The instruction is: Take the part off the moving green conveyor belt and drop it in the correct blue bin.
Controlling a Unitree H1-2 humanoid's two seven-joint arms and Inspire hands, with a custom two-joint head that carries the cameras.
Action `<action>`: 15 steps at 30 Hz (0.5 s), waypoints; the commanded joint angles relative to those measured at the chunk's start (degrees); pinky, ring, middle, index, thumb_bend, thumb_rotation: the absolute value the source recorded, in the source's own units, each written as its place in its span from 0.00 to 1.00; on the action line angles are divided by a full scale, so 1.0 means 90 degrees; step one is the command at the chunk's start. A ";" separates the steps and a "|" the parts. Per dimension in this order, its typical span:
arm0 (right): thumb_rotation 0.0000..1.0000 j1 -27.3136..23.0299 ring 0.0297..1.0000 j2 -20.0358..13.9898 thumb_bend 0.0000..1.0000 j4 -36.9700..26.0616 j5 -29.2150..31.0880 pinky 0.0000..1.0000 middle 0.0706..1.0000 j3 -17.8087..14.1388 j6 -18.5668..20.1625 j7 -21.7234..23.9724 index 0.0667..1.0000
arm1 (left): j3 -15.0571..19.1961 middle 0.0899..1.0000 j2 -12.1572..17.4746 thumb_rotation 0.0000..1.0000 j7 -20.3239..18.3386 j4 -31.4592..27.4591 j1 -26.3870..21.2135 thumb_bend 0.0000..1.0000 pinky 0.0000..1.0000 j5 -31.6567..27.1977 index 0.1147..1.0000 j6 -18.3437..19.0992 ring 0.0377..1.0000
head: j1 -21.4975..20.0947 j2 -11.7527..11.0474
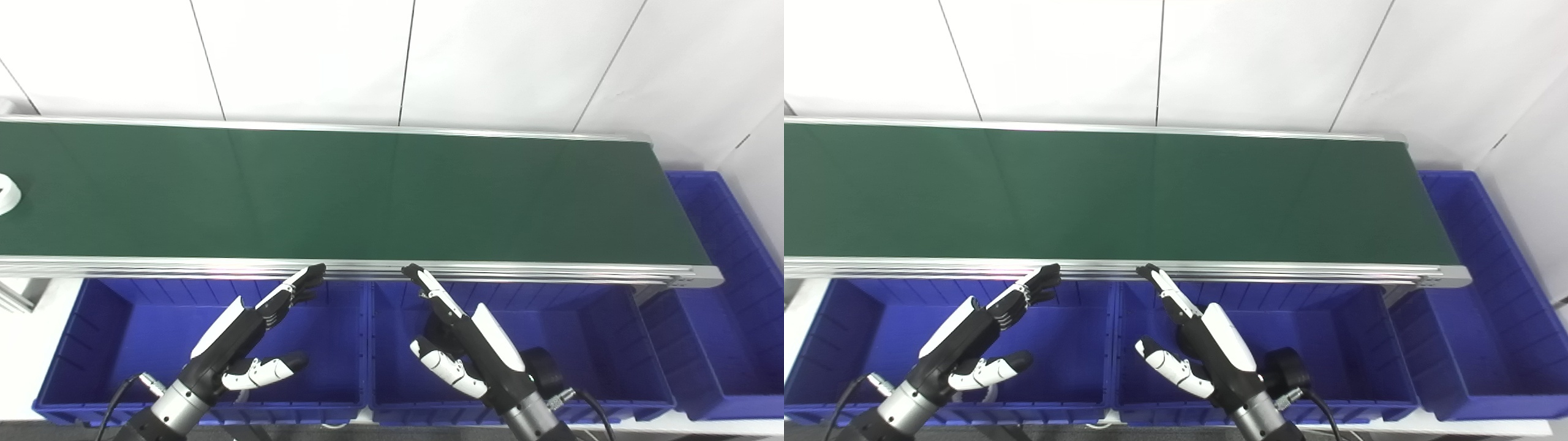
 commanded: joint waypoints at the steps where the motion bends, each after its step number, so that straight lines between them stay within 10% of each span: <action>1: 0.97 -0.0026 0.96 0.0002 0.39 -0.0212 0.0071 0.91 1.00 -0.0024 -0.0008 0.0001 0.97 | 0.0008 0.97 0.0017 0.66 0.0048 -0.0133 -0.0096 0.48 0.92 -0.0040 0.96 -0.0243 0.96 | 0.0002 0.0001; 15: 0.98 -0.0044 0.97 0.0002 0.40 -0.0173 0.0045 0.91 1.00 -0.0052 -0.0049 -0.0030 0.97 | 0.0002 0.97 0.0008 0.64 0.0069 -0.0119 -0.0101 0.47 0.91 -0.0024 0.96 -0.0243 0.96 | -0.0010 -0.0010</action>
